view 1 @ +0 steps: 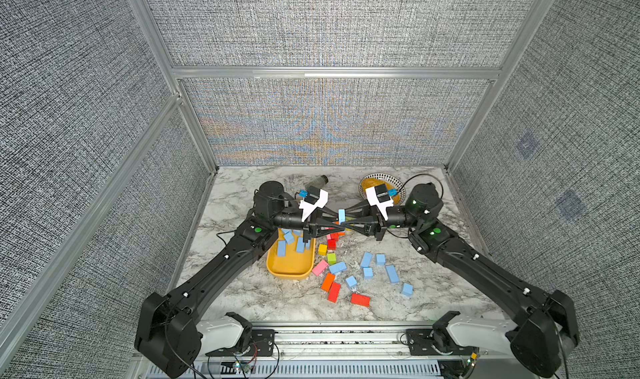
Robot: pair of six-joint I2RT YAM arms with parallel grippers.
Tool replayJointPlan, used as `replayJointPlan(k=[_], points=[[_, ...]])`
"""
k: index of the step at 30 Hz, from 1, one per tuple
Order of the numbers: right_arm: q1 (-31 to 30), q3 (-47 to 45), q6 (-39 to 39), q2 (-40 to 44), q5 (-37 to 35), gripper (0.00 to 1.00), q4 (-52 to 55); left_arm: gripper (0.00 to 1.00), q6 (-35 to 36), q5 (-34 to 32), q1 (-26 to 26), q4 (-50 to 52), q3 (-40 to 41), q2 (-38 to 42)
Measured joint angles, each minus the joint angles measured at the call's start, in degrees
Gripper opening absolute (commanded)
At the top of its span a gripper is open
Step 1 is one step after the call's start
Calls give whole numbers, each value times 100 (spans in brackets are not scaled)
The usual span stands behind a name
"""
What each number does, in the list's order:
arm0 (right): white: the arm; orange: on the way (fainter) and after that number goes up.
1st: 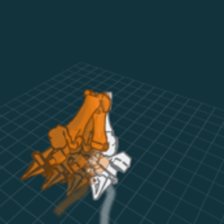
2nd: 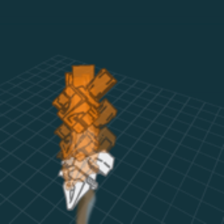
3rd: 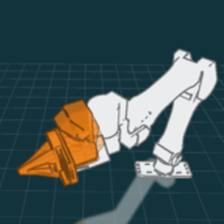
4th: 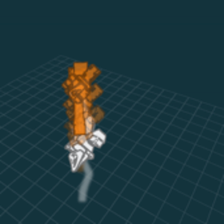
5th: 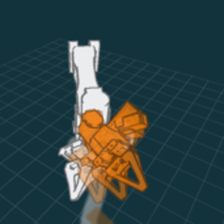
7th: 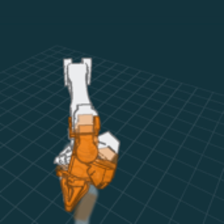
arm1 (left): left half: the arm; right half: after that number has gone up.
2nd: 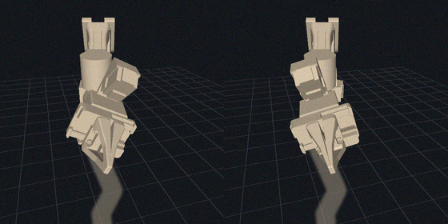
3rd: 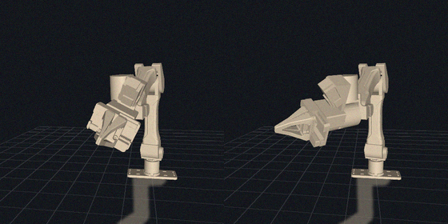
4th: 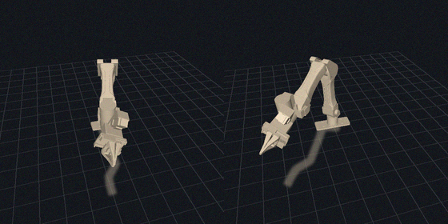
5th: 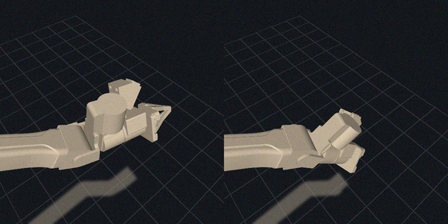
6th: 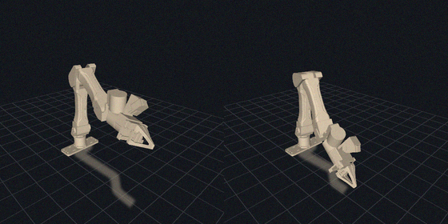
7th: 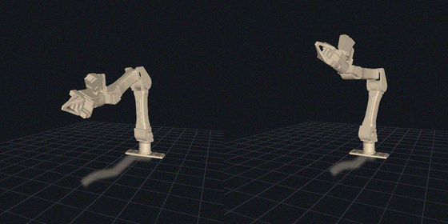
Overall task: Pick out the blue building blocks
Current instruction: Place the building block in the storage box.
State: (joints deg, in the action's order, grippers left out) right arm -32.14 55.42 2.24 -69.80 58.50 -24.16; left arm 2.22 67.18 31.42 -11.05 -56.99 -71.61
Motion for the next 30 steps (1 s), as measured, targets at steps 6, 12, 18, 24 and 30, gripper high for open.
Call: replayJointPlan(k=[6, 12, 18, 24, 30], points=[[-7, -155, 39, 415, -979, 98, 385, 8, 293, -433, -4, 1023, -177, 66], [-11, -673, 170, 885, -2138, 98, 695, 3, -4, -2275, -9, 2496, -431, 66], [-227, -1191, 560, 1001, -3163, 98, 863, 3, -730, -4295, -17, 3707, -280, -44], [-778, -1493, 831, 981, -3917, 98, 911, 3, -1209, -5515, -17, 4697, -35, -538], [-1274, -1757, 986, 1045, -4376, 98, 905, 11, -1530, -6030, -17, 5003, 55, -1202]])
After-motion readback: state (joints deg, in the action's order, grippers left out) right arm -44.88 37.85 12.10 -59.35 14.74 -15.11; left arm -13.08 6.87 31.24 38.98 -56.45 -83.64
